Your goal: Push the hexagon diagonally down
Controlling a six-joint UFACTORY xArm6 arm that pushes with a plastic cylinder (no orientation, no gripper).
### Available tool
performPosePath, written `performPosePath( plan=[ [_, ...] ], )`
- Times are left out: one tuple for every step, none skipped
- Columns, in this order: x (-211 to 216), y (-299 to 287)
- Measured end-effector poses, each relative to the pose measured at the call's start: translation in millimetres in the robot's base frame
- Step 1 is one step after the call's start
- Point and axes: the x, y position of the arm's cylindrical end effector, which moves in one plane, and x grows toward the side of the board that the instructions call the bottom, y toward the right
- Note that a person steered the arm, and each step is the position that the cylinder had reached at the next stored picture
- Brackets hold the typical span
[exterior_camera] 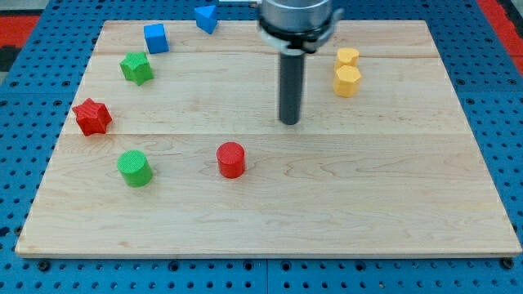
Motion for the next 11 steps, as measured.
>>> performPosePath(
  plan=[
    [-8.5, 96.2],
    [-35.4, 147.5],
    [-73.9, 136.2],
    [-91.4, 94.2],
    [-91.5, 34.7],
    [-102.6, 21.3],
    [-113.5, 19.9],
    [-92.8, 33.8],
    [-51.7, 36.7],
    [-16.8, 39.4],
    [-13.4, 42.6]
  ],
)
